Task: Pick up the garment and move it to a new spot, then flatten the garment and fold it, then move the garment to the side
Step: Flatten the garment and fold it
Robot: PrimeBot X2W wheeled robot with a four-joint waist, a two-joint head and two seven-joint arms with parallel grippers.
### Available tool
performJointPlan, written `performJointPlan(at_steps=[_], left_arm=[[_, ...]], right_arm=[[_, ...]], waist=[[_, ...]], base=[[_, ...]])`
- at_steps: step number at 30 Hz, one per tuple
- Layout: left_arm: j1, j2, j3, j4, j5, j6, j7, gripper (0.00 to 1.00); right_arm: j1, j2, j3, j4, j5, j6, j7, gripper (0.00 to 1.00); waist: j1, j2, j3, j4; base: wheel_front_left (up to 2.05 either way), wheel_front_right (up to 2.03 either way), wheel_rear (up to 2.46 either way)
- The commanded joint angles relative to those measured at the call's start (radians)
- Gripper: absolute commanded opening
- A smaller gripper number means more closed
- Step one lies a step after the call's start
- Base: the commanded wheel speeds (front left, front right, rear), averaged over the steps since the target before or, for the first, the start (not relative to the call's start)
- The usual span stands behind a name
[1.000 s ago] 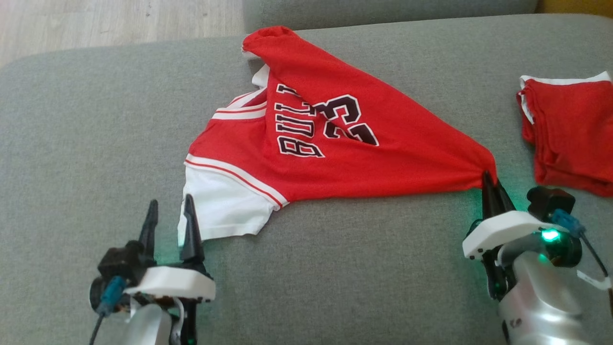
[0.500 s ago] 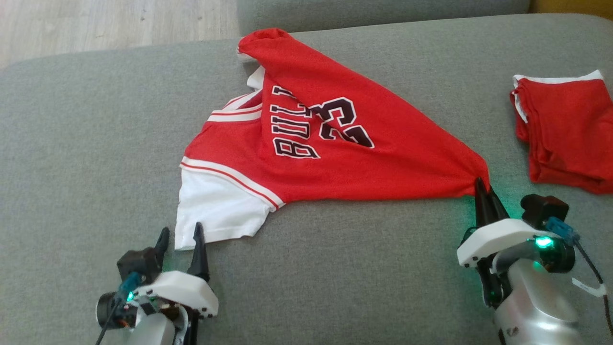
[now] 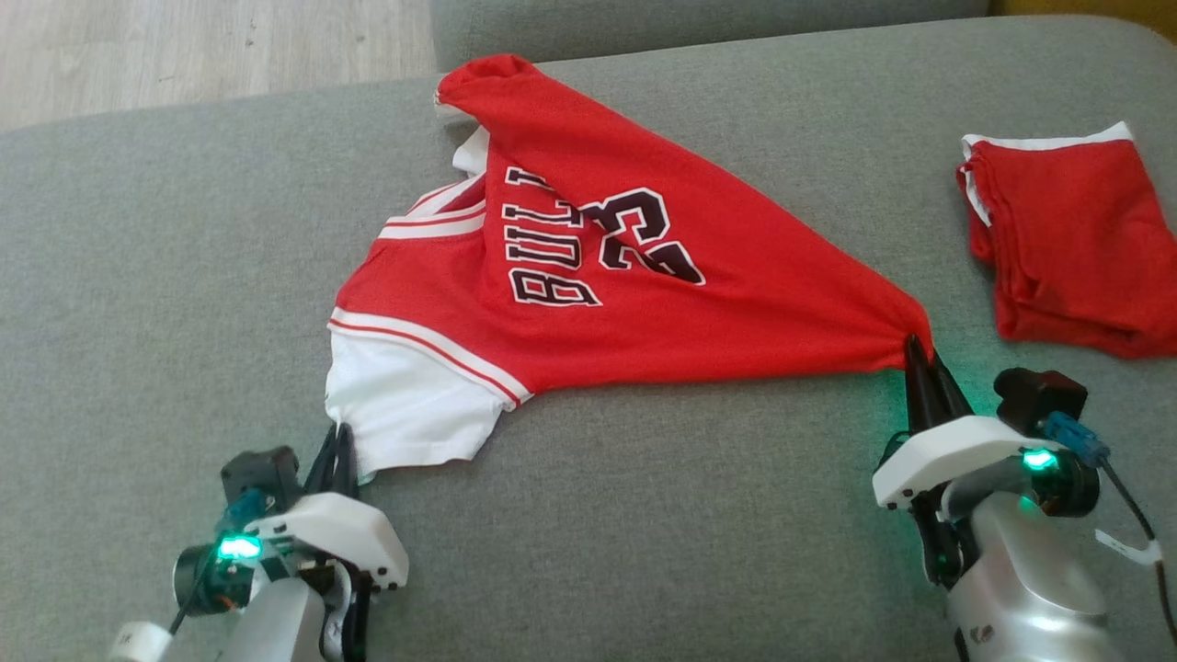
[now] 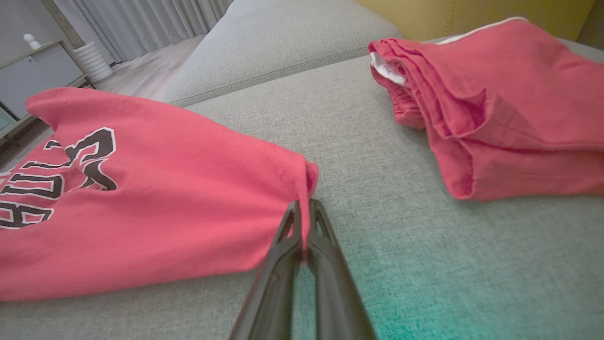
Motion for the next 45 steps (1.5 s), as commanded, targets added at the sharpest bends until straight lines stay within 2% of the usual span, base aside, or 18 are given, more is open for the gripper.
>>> performJointPlan(at_steps=[1,11,20,32,41,45], left_arm=[[-0.008,0.009,0.021,-0.016,-0.012,-0.004,-0.01,0.0],[-0.018,-0.002,0.057,-0.112,-0.073,-0.051,-0.178,0.0],[-0.015,-0.013,0.093,-0.256,-0.11,-0.102,-0.232,0.0],[-0.055,-0.025,0.169,-0.627,-0.168,-0.15,-0.233,0.0],[-0.146,-0.026,0.198,-0.854,-0.219,-0.153,-0.233,0.0],[-0.152,-0.026,0.201,-0.943,-0.214,-0.132,-0.225,0.0]], right_arm=[[-0.003,-0.001,0.024,-0.033,0.006,0.007,-0.014,0.0],[0.002,-0.001,0.044,-0.074,0.023,0.007,-0.014,0.0],[0.013,-0.001,0.082,-0.173,0.058,0.007,-0.014,0.0],[-0.036,-0.007,0.129,-0.498,0.058,0.007,-0.014,0.0],[-0.107,-0.077,0.166,-0.71,0.072,0.007,0.022,0.0],[-0.109,-0.097,0.172,-0.831,0.073,0.007,0.057,0.0]], waist=[[0.0,-0.0001,-0.002,0.0],[0.0,-0.0001,-0.008,0.003],[0.0,-0.0001,-0.016,0.004],[0.0,-0.0001,-0.055,-0.003],[0.0,-0.0001,-0.133,-0.022],[0.0,-0.0001,-0.164,-0.038]], base=[[0.0,0.0,0.0],[0.0,0.0,0.0],[0.0,0.0,0.0],[0.0,0.0,0.0],[0.0,0.0,0.0],[0.0,0.0,0.0]])
